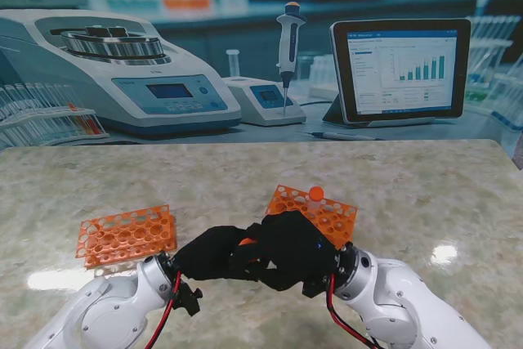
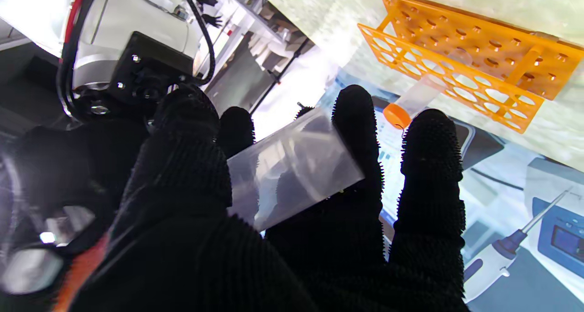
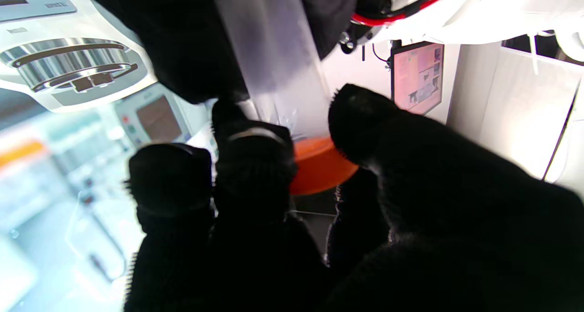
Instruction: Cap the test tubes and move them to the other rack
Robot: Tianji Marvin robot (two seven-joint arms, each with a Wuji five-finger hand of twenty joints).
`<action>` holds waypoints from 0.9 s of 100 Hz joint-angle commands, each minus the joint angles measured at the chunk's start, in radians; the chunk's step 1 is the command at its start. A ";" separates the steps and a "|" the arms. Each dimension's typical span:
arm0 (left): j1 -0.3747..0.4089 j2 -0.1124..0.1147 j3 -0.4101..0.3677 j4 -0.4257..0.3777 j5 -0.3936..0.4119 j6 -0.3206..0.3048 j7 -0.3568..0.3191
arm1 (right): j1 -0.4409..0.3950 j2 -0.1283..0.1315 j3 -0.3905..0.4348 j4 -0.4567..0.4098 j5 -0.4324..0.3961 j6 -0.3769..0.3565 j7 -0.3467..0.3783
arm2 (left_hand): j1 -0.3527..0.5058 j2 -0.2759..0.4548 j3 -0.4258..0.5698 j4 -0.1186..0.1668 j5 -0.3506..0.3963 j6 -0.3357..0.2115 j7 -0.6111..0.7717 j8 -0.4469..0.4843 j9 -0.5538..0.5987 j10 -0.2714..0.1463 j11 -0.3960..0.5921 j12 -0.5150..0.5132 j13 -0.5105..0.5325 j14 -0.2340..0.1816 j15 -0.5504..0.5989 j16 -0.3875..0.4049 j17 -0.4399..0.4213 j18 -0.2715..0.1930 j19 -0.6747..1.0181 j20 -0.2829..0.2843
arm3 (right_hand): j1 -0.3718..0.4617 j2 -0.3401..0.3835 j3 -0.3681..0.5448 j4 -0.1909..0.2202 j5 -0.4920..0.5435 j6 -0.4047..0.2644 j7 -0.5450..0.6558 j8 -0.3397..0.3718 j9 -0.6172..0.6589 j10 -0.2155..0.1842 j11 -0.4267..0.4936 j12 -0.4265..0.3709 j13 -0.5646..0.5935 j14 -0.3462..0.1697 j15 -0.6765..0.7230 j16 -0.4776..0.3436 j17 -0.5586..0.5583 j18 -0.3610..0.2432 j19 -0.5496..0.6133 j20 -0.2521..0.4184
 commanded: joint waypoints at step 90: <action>0.007 0.001 0.001 -0.002 -0.046 -0.017 -0.002 | 0.037 0.016 -0.016 0.014 0.057 0.073 0.173 | 0.225 0.088 0.081 -0.018 0.023 0.118 0.104 0.057 0.094 0.084 0.161 0.285 0.163 -0.224 0.542 0.183 0.352 -0.193 0.315 0.043 | 0.116 0.083 0.073 -0.046 -0.016 0.009 0.013 -0.243 0.030 -0.310 0.009 -0.053 -0.054 -0.038 -0.092 -0.045 -0.010 -0.018 -0.049 -0.011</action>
